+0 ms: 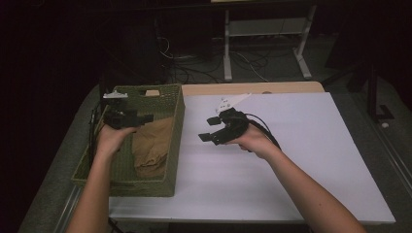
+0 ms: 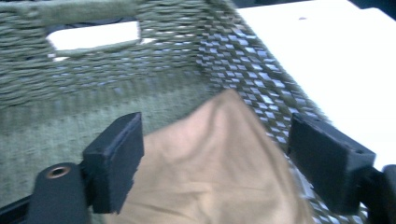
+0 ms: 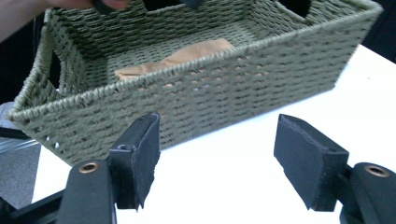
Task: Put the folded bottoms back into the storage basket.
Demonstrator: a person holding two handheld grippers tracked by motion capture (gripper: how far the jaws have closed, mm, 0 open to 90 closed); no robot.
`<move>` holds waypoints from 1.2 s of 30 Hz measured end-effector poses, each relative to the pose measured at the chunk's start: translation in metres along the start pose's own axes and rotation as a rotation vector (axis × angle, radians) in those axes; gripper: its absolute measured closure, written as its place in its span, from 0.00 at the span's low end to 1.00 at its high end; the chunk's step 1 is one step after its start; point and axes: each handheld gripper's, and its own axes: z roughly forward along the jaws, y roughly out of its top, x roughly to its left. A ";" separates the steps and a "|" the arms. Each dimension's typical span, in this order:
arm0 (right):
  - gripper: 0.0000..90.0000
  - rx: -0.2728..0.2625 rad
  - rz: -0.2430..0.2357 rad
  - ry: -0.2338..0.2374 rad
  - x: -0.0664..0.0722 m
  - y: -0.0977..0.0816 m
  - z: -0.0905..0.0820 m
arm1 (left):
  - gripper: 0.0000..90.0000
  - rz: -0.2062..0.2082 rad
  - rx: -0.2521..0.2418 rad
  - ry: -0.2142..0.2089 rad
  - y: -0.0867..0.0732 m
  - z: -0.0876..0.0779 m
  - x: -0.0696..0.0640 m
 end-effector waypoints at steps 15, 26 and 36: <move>0.17 -0.009 0.022 -0.090 -0.015 -0.035 -0.039 | 0.00 0.106 -0.062 -0.161 -0.017 -0.007 -0.063; 0.07 -0.021 0.050 -0.154 -0.023 -0.072 -0.085 | 0.00 0.145 -0.085 -0.238 -0.030 -0.012 -0.090; 0.03 -0.042 0.092 -0.200 -0.018 -0.107 -0.131 | 0.00 0.177 -0.074 -0.269 -0.038 -0.015 -0.103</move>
